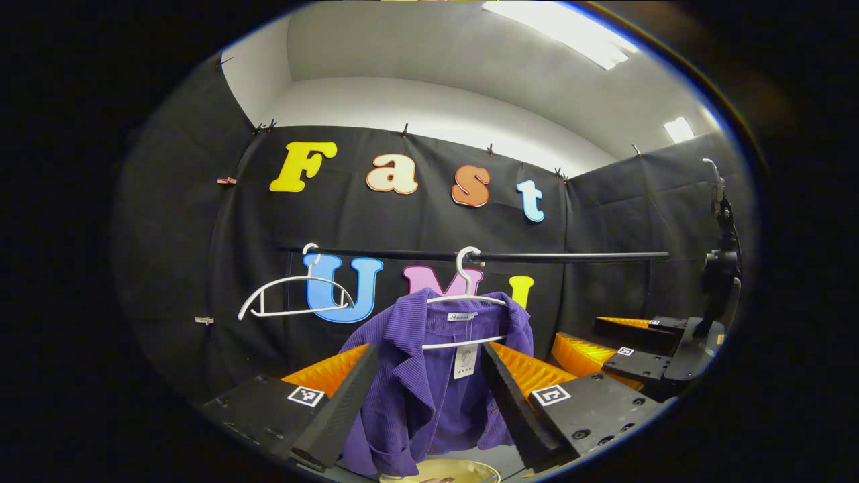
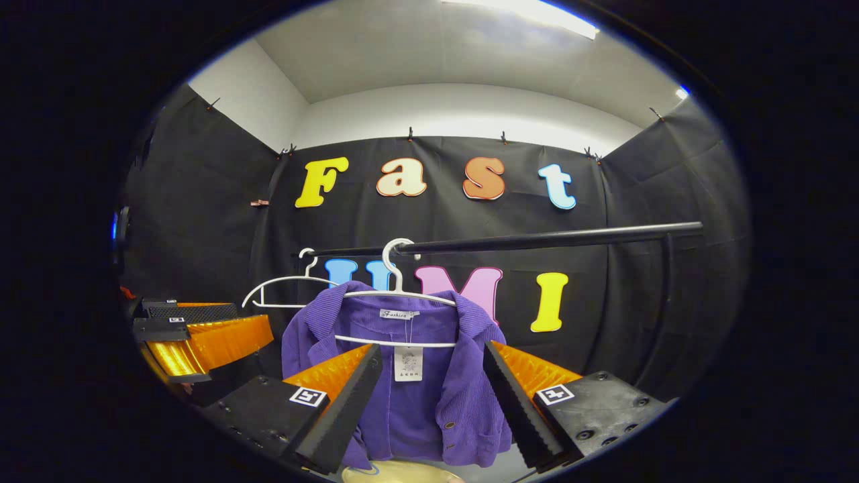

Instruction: Grasp the clothes on the hanger with both hands and then place them into the laundry hamper below.

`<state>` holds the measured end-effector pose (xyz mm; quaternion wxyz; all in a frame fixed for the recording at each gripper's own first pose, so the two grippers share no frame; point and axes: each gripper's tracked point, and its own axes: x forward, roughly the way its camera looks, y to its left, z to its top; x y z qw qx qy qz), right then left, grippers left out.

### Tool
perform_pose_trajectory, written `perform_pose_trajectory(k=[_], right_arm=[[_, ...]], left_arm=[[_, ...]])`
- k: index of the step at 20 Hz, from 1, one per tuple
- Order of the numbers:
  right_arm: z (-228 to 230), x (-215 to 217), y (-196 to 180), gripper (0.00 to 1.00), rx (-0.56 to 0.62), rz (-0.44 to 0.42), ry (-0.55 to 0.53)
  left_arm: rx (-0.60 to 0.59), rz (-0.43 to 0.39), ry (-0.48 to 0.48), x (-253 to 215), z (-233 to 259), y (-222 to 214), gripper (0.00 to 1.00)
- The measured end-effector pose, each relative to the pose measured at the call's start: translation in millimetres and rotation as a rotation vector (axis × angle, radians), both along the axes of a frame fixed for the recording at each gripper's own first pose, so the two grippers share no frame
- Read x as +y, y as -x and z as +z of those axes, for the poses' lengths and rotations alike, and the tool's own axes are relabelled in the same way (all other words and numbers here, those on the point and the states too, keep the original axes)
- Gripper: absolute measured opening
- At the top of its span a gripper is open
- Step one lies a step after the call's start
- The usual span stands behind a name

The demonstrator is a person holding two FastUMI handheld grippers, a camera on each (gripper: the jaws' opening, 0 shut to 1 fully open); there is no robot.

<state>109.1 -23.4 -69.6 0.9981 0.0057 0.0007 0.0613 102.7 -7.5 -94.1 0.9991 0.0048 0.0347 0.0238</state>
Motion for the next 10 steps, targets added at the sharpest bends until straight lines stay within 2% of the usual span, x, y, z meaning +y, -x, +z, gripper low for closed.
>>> perform_pose_trajectory(k=[5,10], right_arm=[[-15.0,-9.1,-32.4,0.97,-0.019,0.065,-0.037],[-48.6,-23.1,-66.3,0.99,0.027,0.072,-0.079]], left_arm=[[-0.037,0.101,-0.034,-3.0,-17.7,-26.3,0.96],[-0.021,0.142,-0.050,-9.8,-40.4,-54.4,0.96]])
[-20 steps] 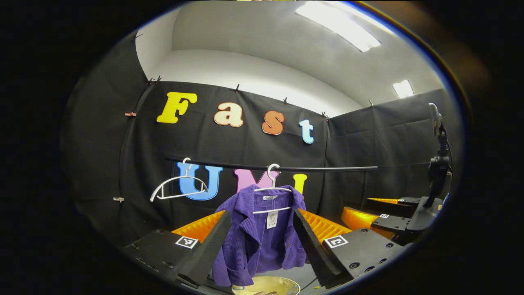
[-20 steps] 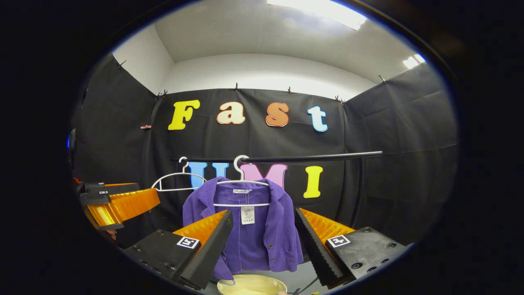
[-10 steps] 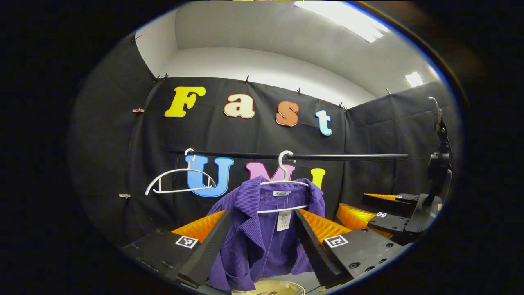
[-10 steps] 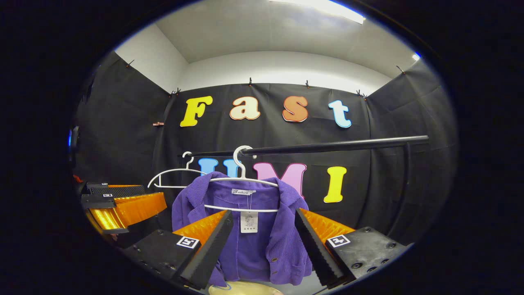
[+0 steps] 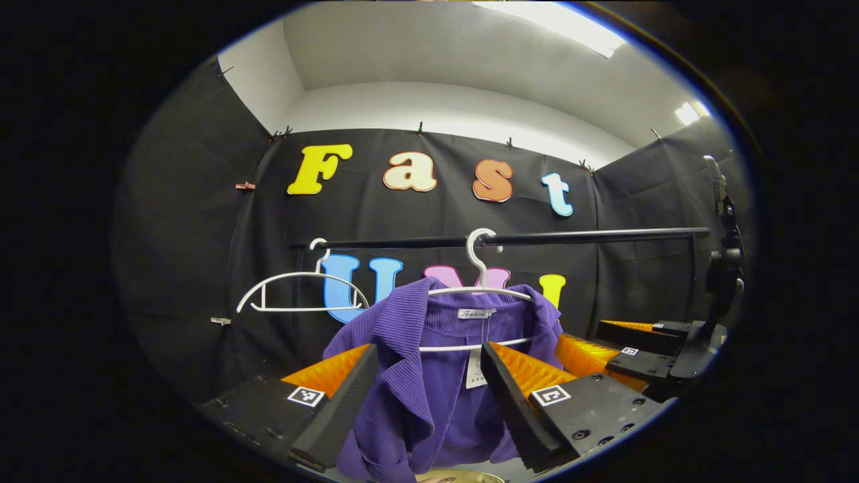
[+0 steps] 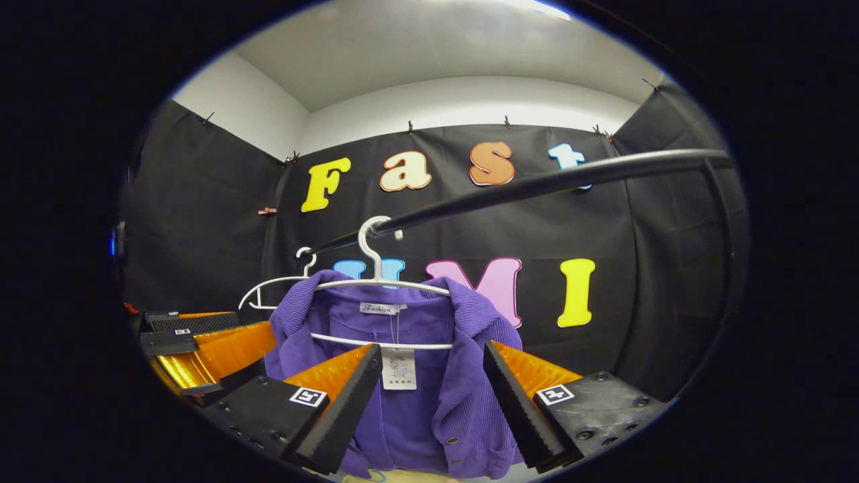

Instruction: Grasp the clothes on the hanger with both hands and then place them into the laundry hamper below.

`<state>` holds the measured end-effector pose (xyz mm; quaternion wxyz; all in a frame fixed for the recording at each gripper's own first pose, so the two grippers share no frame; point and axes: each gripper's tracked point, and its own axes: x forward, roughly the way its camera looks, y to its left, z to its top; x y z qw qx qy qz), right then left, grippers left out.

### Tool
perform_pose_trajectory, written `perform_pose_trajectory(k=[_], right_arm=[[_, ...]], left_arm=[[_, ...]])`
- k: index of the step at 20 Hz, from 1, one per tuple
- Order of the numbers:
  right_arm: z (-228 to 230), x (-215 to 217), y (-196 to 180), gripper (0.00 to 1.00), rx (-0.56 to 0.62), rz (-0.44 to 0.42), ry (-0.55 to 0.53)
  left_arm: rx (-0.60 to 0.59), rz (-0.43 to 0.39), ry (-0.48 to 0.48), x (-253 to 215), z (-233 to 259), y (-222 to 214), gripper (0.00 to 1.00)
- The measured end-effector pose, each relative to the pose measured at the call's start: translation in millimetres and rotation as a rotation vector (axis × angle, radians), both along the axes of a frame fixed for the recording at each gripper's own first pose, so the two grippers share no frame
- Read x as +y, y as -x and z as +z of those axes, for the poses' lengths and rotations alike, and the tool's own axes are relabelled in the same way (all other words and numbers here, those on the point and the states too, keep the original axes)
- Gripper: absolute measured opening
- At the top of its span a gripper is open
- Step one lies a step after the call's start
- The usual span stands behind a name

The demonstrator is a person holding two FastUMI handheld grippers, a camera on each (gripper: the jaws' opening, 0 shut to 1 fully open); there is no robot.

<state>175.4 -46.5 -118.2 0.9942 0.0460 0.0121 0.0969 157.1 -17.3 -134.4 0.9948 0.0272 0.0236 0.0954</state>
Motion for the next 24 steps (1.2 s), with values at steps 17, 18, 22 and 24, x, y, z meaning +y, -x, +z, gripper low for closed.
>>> perform_pose_trajectory(k=[17,18,22,24], right_arm=[[-86.7,14.3,-81.2,0.98,0.130,0.116,-0.022],[-86.8,18.0,-85.8,0.98,0.128,0.123,-0.026],[-90.7,22.0,-99.5,0.98,0.121,0.136,-0.048],[-92.5,20.6,-104.7,0.98,0.126,0.134,-0.072]], left_arm=[[0.056,0.266,0.061,52.6,-87.9,-71.0,0.94],[0.059,0.268,0.056,52.3,-91.7,-76.6,0.90],[0.033,0.308,0.052,63.1,-92.4,-89.8,0.94],[0.032,0.300,0.064,64.4,-95.7,-99.0,0.93]])
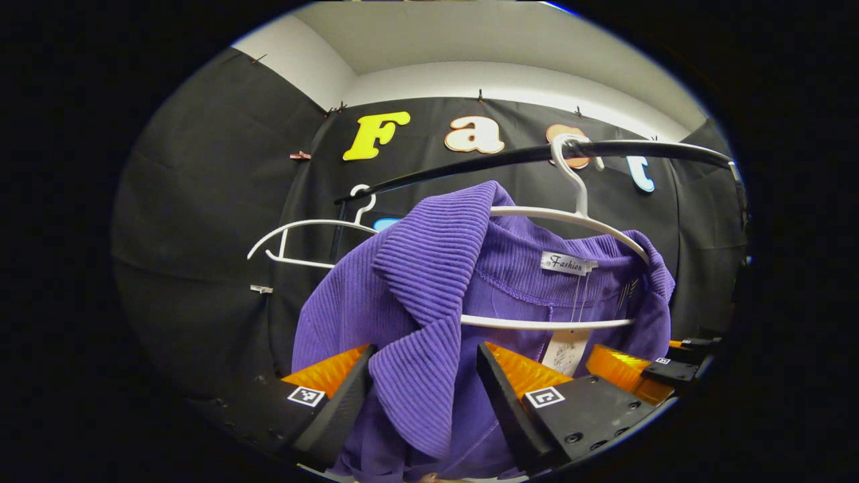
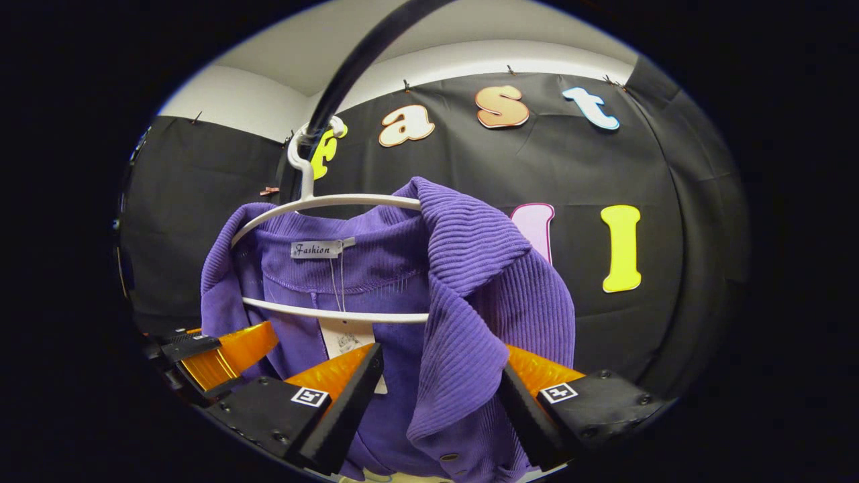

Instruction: Grasp the clothes on the hanger with both hands and then place them into the laundry hamper below.

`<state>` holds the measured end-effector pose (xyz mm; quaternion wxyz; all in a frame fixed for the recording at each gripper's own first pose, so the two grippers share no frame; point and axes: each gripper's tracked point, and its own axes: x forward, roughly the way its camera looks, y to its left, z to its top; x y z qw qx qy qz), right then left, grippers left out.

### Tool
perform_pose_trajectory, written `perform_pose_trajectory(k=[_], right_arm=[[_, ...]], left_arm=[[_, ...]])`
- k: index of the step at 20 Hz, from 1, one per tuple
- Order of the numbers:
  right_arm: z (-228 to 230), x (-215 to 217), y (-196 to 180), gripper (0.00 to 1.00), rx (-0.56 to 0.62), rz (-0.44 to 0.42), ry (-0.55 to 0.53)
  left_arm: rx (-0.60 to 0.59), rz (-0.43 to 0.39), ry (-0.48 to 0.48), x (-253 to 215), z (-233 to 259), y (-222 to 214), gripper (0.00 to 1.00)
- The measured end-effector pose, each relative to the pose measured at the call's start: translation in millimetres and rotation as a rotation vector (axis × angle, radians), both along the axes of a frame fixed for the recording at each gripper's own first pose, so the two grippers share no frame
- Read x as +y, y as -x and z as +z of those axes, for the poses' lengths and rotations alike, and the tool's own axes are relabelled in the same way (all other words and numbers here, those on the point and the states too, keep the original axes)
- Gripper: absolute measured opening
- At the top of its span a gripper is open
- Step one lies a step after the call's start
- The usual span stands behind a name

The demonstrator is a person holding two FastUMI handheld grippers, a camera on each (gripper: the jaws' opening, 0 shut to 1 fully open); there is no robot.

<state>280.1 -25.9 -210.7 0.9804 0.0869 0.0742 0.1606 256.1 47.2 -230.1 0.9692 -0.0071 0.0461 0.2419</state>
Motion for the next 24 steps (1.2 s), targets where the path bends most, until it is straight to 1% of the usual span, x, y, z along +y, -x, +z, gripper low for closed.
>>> perform_pose_trajectory(k=[1,2,3,4,5,6,10,13,15,18,20,22,23,24], right_arm=[[-0.4,-8.0,-6.7,0.95,-0.005,-0.027,0.007],[-3.5,-10.5,-16.9,0.83,-0.007,-0.040,0.013],[-5.1,-12.7,-19.4,0.70,0.002,-0.049,0.025],[-6.1,-18.7,-22.7,0.36,0.005,-0.064,0.039],[-5.2,-17.8,-28.6,0.23,-0.006,-0.042,0.032],[-6.8,-14.1,-28.5,0.10,0.001,-0.007,0.024],[-4.6,-15.4,-38.3,0.11,-0.008,0.053,0.028],[-4.6,-15.0,-34.3,0.10,0.004,0.111,0.003],[-2.3,-20.0,-30.2,0.10,0.014,0.145,-0.007],[6.6,-28.6,-18.5,0.10,0.018,0.207,-0.056],[18.4,-36.9,-6.9,0.10,-0.002,0.231,-0.110],[35.5,-45.2,-1.4,0.10,-0.020,0.239,-0.203],[46.6,-48.7,0.0,0.06,-0.033,0.240,-0.250],[54.9,-49.5,-1.2,0.10,-0.047,0.236,-0.283]], left_arm=[[0.001,0.005,-0.002,4.1,-1.0,-2.1,0.86],[0.001,0.009,-0.003,9.0,-1.3,-4.2,0.87],[0.006,0.019,-0.003,15.2,-3.0,-6.8,0.78],[0.009,0.049,-0.007,25.3,-2.1,-5.6,0.55],[0.002,0.065,-0.004,31.9,0.9,-4.0,0.32],[0.006,0.047,0.014,31.6,-1.4,-8.1,0.09],[0.020,0.050,0.007,38.8,-1.7,-5.7,0.09],[0.036,0.040,-0.003,36.4,-1.5,-3.2,0.09],[0.052,0.025,-0.003,33.5,-1.8,-0.3,0.09],[0.071,-0.039,0.031,26.3,3.3,5.8,0.08],[0.073,-0.068,0.053,27.2,12.4,14.5,0.08],[0.055,-0.067,0.055,33.3,28.1,25.0,0.09],[0.041,-0.058,0.047,36.8,37.5,29.4,0.09],[0.025,-0.048,0.035,40.7,47.5,33.9,0.07]])
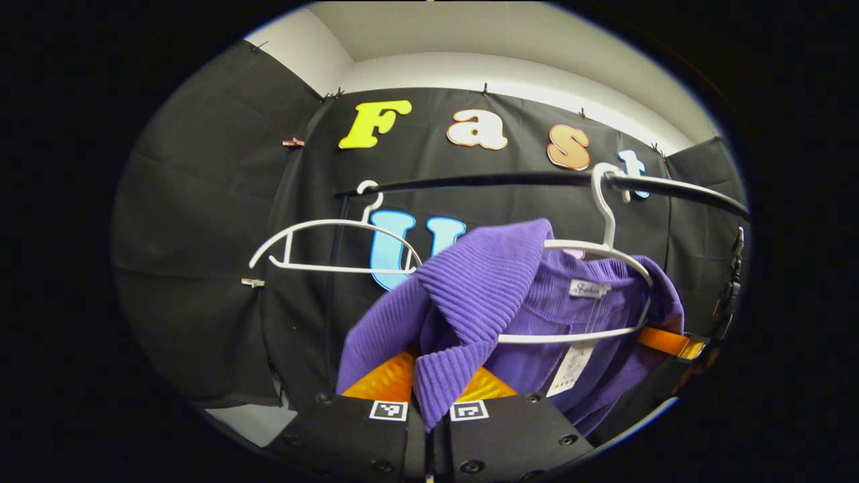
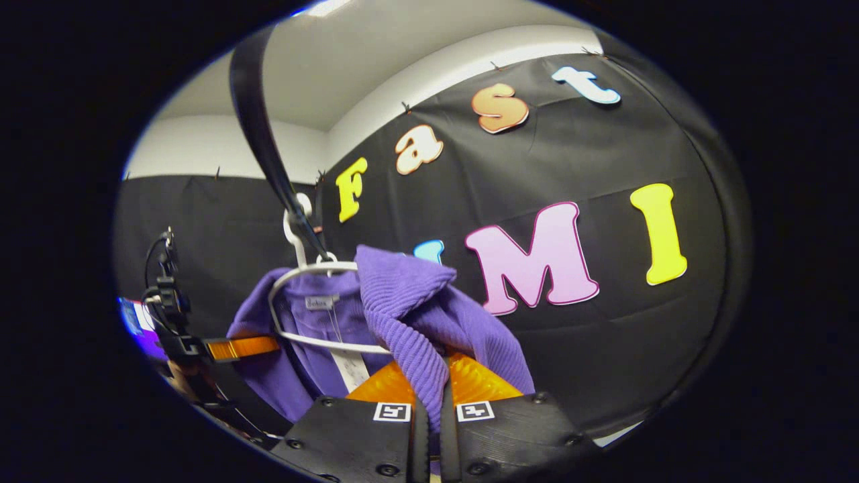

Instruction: Grasp the clothes on the hanger with both hands and then place them into the laundry hamper below.

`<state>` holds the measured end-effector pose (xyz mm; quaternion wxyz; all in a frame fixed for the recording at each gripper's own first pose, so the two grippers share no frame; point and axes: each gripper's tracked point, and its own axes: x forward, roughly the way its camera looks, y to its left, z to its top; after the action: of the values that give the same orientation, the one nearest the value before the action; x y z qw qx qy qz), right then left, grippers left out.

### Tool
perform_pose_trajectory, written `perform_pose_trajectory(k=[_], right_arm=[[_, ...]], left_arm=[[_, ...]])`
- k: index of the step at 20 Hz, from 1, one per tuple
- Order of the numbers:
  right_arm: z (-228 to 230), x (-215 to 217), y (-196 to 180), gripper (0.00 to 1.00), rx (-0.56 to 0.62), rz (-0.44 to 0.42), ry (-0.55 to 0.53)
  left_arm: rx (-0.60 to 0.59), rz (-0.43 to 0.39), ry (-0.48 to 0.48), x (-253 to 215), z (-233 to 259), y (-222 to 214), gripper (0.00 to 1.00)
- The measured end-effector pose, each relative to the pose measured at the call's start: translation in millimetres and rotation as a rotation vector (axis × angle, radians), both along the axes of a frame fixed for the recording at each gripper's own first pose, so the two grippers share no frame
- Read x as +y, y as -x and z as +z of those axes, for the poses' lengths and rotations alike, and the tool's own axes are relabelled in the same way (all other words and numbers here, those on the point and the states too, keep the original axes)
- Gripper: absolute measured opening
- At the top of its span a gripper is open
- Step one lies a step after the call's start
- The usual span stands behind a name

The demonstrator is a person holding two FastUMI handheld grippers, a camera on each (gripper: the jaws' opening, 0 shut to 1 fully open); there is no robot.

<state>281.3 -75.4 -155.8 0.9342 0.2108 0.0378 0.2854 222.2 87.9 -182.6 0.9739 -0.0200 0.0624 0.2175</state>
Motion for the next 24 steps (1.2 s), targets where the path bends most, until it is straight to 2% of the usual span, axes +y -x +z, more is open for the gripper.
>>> perform_pose_trajectory(k=[2,3,4,5,6,10,11,13,14,15,16,17,19,22,24], right_arm=[[10.2,-5.2,-2.4,0.10,-0.028,-0.024,-0.011],[16.1,-7.9,-3.4,0.05,-0.039,-0.032,-0.015],[22.3,-9.1,-2.7,0.10,-0.046,-0.038,-0.029],[29.6,-10.5,-2.7,0.06,-0.052,-0.042,-0.052],[34.9,-11.1,-1.6,0.10,-0.057,-0.048,-0.080],[51.0,-24.0,-14.2,0.10,-0.052,-0.090,-0.180],[55.5,-29.4,-17.4,0.14,-0.052,-0.105,-0.212],[65.2,-32.1,-20.5,0.10,-0.064,-0.124,-0.257],[69.0,-31.8,-22.2,0.10,-0.076,-0.128,-0.258],[71.0,-28.1,-24.6,0.10,-0.089,-0.127,-0.246],[71.7,-24.4,-23.9,0.14,-0.097,-0.120,-0.230],[73.6,-21.7,-26.0,0.10,-0.102,-0.113,-0.224],[81.4,-24.2,-29.3,0.10,-0.111,-0.115,-0.234],[93.0,-36.5,-40.2,0.10,-0.134,-0.151,-0.262],[88.9,-42.8,-47.7,0.10,-0.140,-0.182,-0.225]], left_arm=[[-0.031,0.010,-0.027,3.9,18.6,4.6,0.07],[-0.045,0.011,-0.043,4.1,26.9,6.7,0.09],[-0.059,0.010,-0.057,5.1,36.5,7.8,0.10],[-0.075,0.010,-0.072,6.6,45.4,9.6,0.10],[-0.093,0.014,-0.092,9.8,55.9,10.4,0.10],[-0.131,0.018,-0.134,27.6,81.2,0.5,0.10],[-0.134,0.012,-0.139,32.9,84.7,-4.0,0.10],[-0.105,-0.001,-0.150,42.5,83.3,-12.7,0.10],[-0.081,-0.006,-0.154,47.2,80.3,-15.9,0.07],[-0.060,-0.006,-0.162,51.3,76.6,-17.5,0.08],[-0.046,-0.005,-0.172,55.8,74.4,-17.8,0.10],[-0.031,-0.001,-0.174,58.9,71.7,-17.2,0.09],[-0.029,-0.019,-0.166,57.8,75.4,-19.9,0.10],[-0.028,-0.052,-0.178,60.7,85.9,-29.2,0.10],[0.021,-0.084,-0.151,63.8,74.0,-38.2,0.10]])
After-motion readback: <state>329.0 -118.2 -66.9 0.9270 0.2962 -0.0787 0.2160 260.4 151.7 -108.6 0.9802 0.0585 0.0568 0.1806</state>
